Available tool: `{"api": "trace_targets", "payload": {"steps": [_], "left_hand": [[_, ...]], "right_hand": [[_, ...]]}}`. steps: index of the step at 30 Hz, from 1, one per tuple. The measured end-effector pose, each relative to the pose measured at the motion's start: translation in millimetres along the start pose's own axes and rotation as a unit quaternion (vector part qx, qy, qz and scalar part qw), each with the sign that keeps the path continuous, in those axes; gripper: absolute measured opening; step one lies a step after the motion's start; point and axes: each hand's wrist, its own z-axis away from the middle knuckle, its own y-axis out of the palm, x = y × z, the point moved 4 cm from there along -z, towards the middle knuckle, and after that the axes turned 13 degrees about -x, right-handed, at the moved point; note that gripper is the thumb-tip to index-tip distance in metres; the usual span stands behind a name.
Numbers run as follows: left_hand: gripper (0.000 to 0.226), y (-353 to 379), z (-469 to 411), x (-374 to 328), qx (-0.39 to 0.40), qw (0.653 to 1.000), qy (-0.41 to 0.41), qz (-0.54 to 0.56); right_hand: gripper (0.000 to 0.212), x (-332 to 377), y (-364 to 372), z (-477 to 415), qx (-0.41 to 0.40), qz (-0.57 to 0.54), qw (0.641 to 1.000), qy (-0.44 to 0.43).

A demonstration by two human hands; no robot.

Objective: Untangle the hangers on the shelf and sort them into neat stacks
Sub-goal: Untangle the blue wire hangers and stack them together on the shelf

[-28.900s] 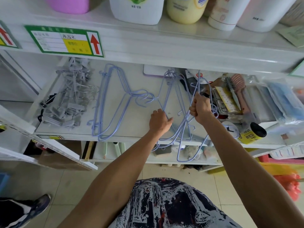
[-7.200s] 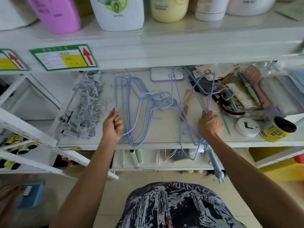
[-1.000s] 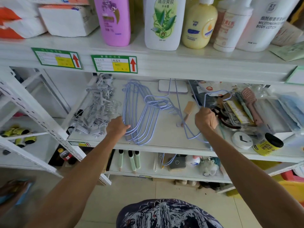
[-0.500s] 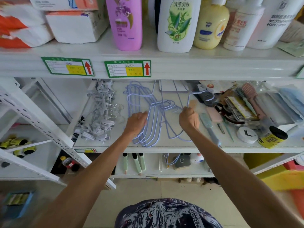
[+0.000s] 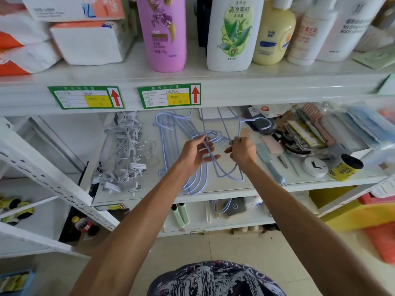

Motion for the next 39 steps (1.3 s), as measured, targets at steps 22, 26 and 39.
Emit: {"api": "trace_targets", "payload": {"steps": [22,26,39], "left_hand": [[0.033,18,-5,-10,-0.086,0.995,0.036,-0.044],[0.036,17,-7,-15,-0.073,0.997,0.009,0.017],[0.028,25,-6,-1,0.018,0.998,-0.020,0.059]], "right_hand": [[0.027,-5,-41,-29,-0.011,0.105,0.992,-0.065],[0.028,-6,-43,-29,0.000,0.153,0.980,-0.129],[0.031,-5,-34,-18,0.016,0.072,0.995,-0.069]]}}
